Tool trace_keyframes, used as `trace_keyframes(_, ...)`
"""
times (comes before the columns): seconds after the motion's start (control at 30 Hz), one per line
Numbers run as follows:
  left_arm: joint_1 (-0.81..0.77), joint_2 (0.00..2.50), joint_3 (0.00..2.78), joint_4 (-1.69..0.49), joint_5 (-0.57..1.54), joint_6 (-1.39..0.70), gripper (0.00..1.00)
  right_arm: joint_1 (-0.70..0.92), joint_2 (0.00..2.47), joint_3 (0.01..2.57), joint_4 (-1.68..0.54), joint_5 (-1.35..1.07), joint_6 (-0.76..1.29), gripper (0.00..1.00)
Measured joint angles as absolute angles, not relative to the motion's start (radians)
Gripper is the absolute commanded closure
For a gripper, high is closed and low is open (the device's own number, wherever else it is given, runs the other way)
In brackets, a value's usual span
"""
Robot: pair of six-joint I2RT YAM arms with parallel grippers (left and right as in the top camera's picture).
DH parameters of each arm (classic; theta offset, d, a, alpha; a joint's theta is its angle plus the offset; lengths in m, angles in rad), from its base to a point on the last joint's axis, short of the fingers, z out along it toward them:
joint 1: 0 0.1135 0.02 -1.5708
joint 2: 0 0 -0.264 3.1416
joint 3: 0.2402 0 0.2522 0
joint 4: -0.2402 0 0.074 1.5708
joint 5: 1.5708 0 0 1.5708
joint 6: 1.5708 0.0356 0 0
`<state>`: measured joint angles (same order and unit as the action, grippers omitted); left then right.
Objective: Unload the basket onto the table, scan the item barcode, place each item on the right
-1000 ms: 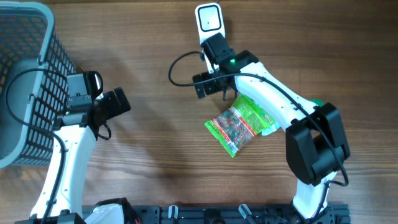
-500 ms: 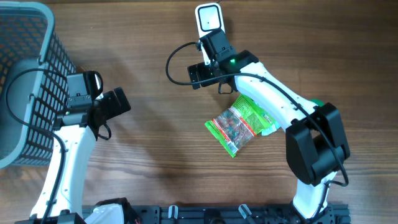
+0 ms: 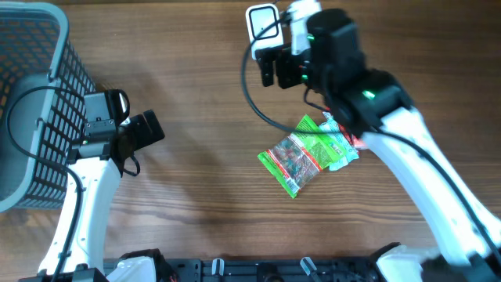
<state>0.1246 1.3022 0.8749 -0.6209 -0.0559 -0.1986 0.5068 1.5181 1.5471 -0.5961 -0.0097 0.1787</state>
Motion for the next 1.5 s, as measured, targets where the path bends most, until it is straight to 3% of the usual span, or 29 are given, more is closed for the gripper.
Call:
trace_keyframes(0.6,0.125,1.302,0.875,-0.621,-0.056,-0.199,0.00,0.479,0.999,1.526,-0.701,0.130,0.172,0.00)
trace_keyframes(1.03,0.125,1.303,0.875,-0.620,-0.056,-0.199,0.00,0.253,0.422,1.045,-0.627,0.165,0.175,0.00)
trace_keyframes(1.23,0.125,1.302,0.875,-0.621,-0.056,-0.199,0.00,0.162,0.197,0.732,-0.351,0.126,0.183,0.01)
trace_keyframes(1.5,0.125,1.302,0.875,-0.621,-0.056,-0.199,0.00,0.121,0.048,0.357,0.260,0.031,0.186,0.00)
